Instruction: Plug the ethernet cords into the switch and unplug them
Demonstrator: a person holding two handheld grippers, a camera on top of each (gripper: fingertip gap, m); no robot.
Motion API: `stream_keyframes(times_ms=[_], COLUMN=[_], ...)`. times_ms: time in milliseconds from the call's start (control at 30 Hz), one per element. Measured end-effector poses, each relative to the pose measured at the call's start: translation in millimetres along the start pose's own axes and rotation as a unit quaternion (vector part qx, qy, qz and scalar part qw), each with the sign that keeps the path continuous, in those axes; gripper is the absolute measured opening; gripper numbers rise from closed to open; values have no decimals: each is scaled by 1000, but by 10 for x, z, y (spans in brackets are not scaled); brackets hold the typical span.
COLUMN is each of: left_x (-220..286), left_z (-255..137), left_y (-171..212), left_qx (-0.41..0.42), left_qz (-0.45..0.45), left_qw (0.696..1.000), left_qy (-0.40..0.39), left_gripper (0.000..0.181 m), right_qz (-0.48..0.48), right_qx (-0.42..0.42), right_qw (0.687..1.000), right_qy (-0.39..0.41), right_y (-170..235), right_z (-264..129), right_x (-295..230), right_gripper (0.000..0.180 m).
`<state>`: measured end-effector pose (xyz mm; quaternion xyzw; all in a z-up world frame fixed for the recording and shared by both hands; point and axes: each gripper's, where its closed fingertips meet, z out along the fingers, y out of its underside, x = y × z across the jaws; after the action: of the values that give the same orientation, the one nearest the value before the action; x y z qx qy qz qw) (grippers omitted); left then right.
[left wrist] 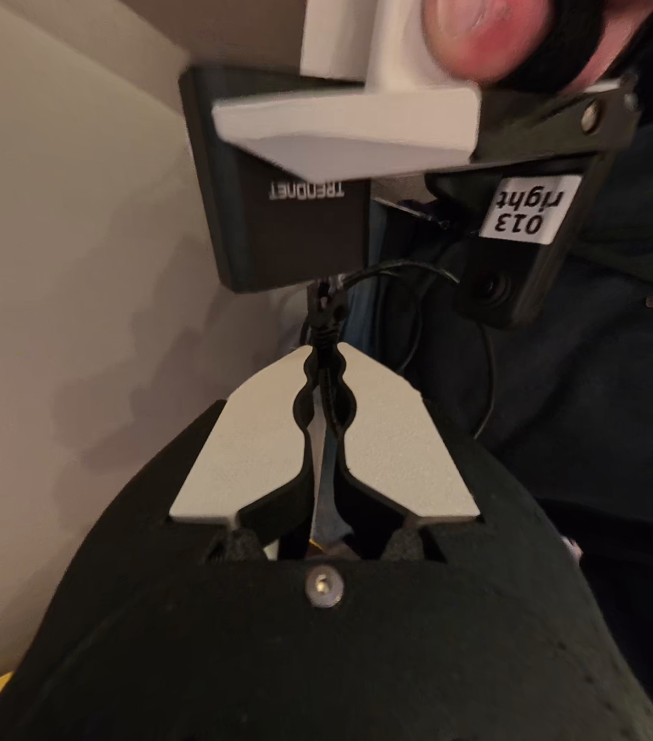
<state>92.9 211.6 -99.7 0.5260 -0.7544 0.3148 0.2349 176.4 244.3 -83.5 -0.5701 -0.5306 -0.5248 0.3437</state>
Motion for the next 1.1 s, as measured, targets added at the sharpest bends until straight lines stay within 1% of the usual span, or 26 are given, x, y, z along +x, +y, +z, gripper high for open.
stream_keyframes(times_ms=[100,233,467,700,967,1100], left_x=[19,-14,-99,-155,-194,-227], left_z=[41,0,-8,-7,39,55], left_y=[17,-62,-83,-90,-174,-188], left_qx=[-29,-23,-29,-52,-65,-71], left_qz=[8,19,21,17,13,5], left_qw=[1000,999,998,995,992,991], left_qy=[-3,-22,-55,-88,-105,-111], left_gripper=[5,4,3,3,3,3], right_qz=[-18,-19,-7,-1,6,10], right_qx=[6,-7,-33,-62,-105,-114], right_qw=[1000,1000,999,996,990,987], right_qy=[1,-7,-39,-69,-97,-108], right_y=[-30,53,86,103,185,202], right_z=[10,28,41,67,127,141], right_x=[-4,3,-93,-183,-278,-333], right_gripper=[21,21,20,20,19,19])
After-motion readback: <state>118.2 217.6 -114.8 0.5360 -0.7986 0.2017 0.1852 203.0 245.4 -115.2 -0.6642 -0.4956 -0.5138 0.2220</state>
